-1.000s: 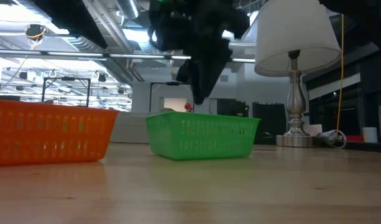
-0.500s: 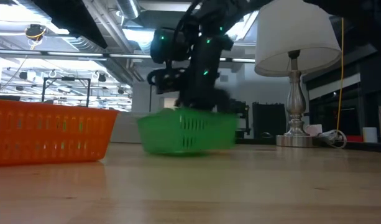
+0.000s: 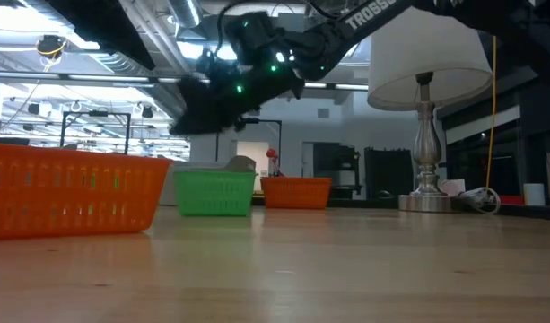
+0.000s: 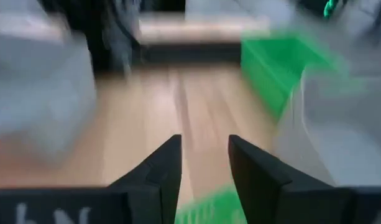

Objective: Stack baskets by color
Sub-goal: Stack the bottom green bin on top of the top green bin

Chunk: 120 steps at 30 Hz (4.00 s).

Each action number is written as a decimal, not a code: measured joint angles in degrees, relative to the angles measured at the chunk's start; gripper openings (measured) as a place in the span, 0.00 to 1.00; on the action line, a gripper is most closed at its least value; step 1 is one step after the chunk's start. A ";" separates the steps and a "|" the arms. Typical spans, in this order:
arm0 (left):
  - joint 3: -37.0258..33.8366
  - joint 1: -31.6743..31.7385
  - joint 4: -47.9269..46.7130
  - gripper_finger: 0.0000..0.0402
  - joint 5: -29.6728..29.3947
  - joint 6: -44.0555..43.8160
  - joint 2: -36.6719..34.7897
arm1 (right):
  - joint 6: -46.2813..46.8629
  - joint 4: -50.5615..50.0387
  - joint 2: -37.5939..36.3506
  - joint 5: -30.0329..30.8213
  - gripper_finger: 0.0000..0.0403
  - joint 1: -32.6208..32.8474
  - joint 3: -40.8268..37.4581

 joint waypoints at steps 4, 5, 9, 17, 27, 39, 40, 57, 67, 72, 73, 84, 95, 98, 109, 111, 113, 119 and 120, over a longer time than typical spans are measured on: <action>0.00 0.00 0.00 0.18 0.00 0.00 -0.02 | -0.53 -1.11 -0.47 -6.43 0.33 0.22 0.97; 0.00 0.02 0.00 0.18 0.00 0.01 0.00 | -1.50 -3.77 -0.81 -7.12 0.33 0.26 1.64; 0.00 0.00 -0.02 0.18 0.02 0.00 0.00 | -1.22 -24.33 -4.21 -2.90 0.33 0.23 4.29; 0.00 0.01 -0.04 0.18 0.01 0.02 0.00 | 10.69 -61.95 -8.89 23.49 0.33 2.80 4.58; 0.00 0.01 0.07 0.18 0.02 -0.02 0.00 | 13.67 -47.94 -8.30 9.27 0.33 3.57 -4.59; 0.00 0.02 0.07 0.18 0.00 0.00 -0.02 | 5.86 -17.04 -10.00 -6.94 0.33 1.78 -6.04; 0.00 0.00 0.04 0.18 0.00 -0.01 0.00 | 5.88 -19.57 -10.14 -6.96 0.33 1.84 -6.03; -1.10 10.46 8.70 0.20 13.79 -7.37 14.88 | 19.00 -70.43 -17.29 33.38 0.33 1.43 -6.02; -0.42 18.37 7.60 0.24 20.73 -7.54 23.34 | 35.12 -89.51 -34.89 42.60 0.33 -1.18 -14.38; -0.39 21.95 4.68 0.24 15.48 -7.21 25.42 | 42.09 -84.27 -46.61 42.40 0.33 -0.09 -25.35; -0.39 22.91 3.67 0.24 14.66 -7.17 25.53 | 42.35 -82.62 -48.58 42.05 0.33 0.29 -27.48; -0.39 31.33 2.30 0.24 12.62 -3.61 26.45 | 42.15 -69.90 -60.33 34.56 0.33 4.46 -41.00; -0.39 34.91 1.52 0.24 17.92 -3.56 32.57 | 39.00 -64.75 -60.91 34.48 0.33 6.59 -41.34; -0.39 35.13 1.51 0.24 18.67 -3.19 35.64 | 38.93 -64.75 -60.91 34.48 0.33 6.91 -41.34; -0.28 34.40 -2.07 0.02 18.56 -2.36 38.61 | 38.86 -64.81 -60.89 34.90 0.33 6.99 -41.34; 1.08 34.36 -7.36 0.01 18.40 -3.15 36.45 | 38.67 -64.82 -60.89 34.90 0.33 6.99 -41.34; 3.62 34.24 -14.82 0.00 17.34 -4.71 34.57 | 38.31 -64.84 -60.89 34.90 0.33 6.99 -41.34; 18.51 33.70 -37.63 0.00 11.02 -9.78 30.18 | 37.35 -64.82 -60.86 34.88 0.33 6.99 -41.34; 21.61 33.89 -40.76 0.00 9.83 -10.03 30.21 | 37.35 -64.81 -60.86 34.88 0.33 6.99 -41.34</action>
